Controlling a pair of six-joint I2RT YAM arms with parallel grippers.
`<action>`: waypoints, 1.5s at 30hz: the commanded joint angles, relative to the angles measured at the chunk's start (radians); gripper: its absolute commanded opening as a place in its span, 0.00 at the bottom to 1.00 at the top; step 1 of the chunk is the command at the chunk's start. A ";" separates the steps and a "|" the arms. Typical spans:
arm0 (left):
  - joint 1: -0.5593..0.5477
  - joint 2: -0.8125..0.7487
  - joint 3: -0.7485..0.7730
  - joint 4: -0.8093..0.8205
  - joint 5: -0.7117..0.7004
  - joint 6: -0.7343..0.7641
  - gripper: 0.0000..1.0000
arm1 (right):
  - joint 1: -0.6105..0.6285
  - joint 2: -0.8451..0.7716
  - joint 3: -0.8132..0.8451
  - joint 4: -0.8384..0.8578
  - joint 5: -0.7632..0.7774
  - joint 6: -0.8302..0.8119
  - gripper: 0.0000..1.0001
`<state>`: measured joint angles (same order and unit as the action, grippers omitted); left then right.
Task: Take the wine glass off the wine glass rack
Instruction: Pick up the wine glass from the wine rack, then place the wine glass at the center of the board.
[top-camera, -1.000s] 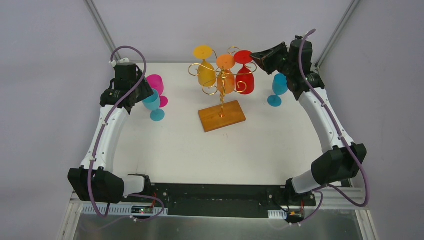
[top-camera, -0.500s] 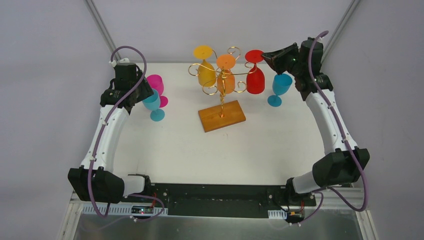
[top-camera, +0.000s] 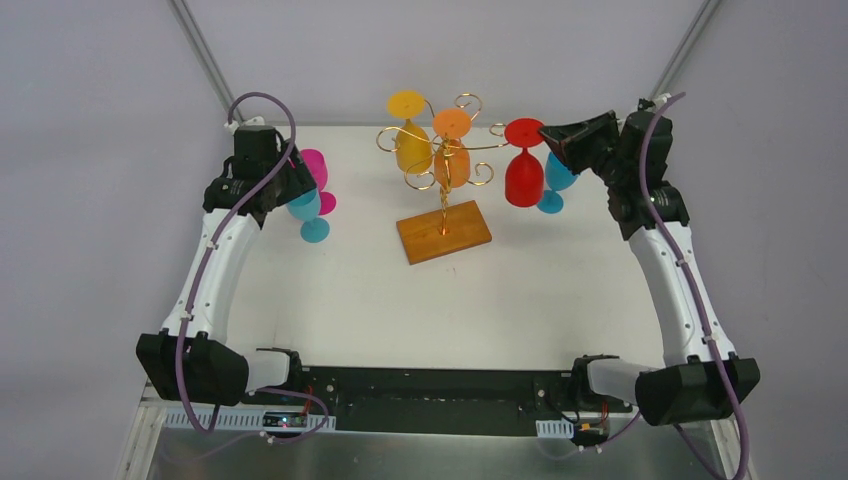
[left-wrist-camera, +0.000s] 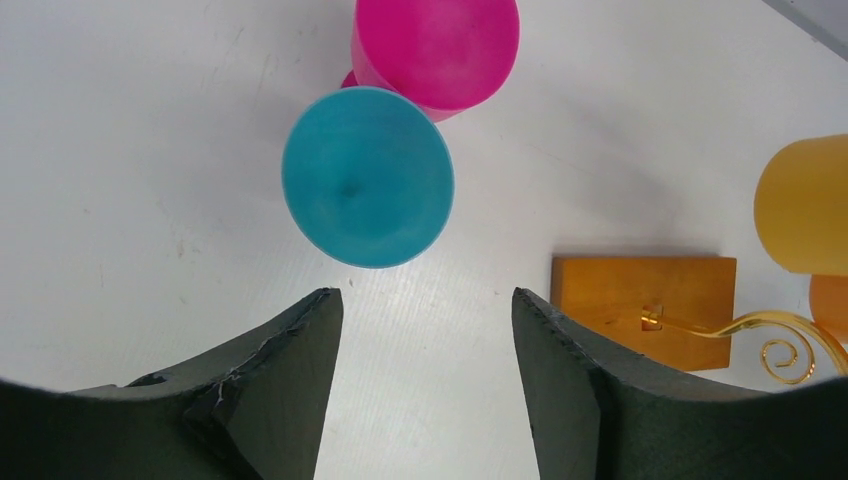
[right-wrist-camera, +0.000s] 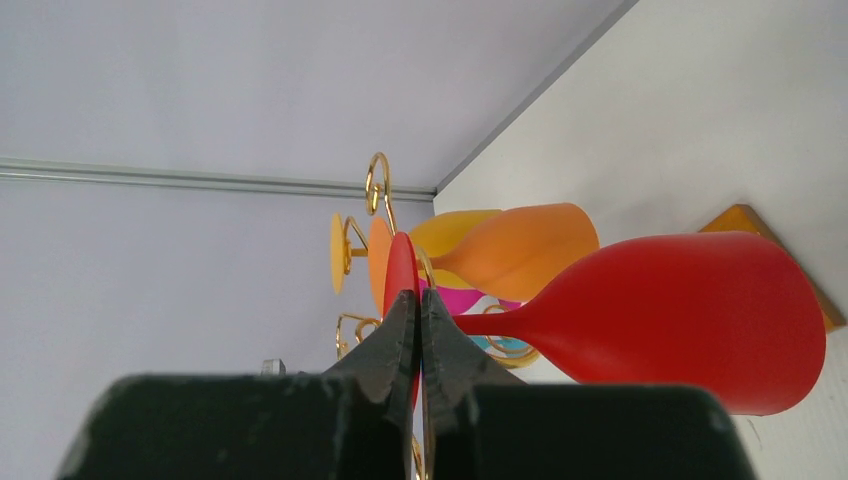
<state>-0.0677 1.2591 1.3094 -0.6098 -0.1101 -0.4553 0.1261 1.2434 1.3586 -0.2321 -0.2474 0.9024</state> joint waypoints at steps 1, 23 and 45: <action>-0.018 -0.014 -0.030 0.004 0.068 -0.049 0.64 | -0.006 -0.115 -0.043 0.017 -0.012 -0.057 0.00; -0.043 -0.189 -0.229 -0.005 0.724 -0.159 0.69 | 0.193 -0.351 -0.183 -0.191 -0.100 -0.463 0.00; -0.352 -0.367 -0.441 0.196 0.862 -0.458 0.77 | 0.610 -0.492 -0.345 -0.117 -0.068 -0.675 0.00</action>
<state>-0.3954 0.9287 0.9043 -0.5224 0.6811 -0.8162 0.6876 0.7803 1.0168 -0.4290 -0.3004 0.2924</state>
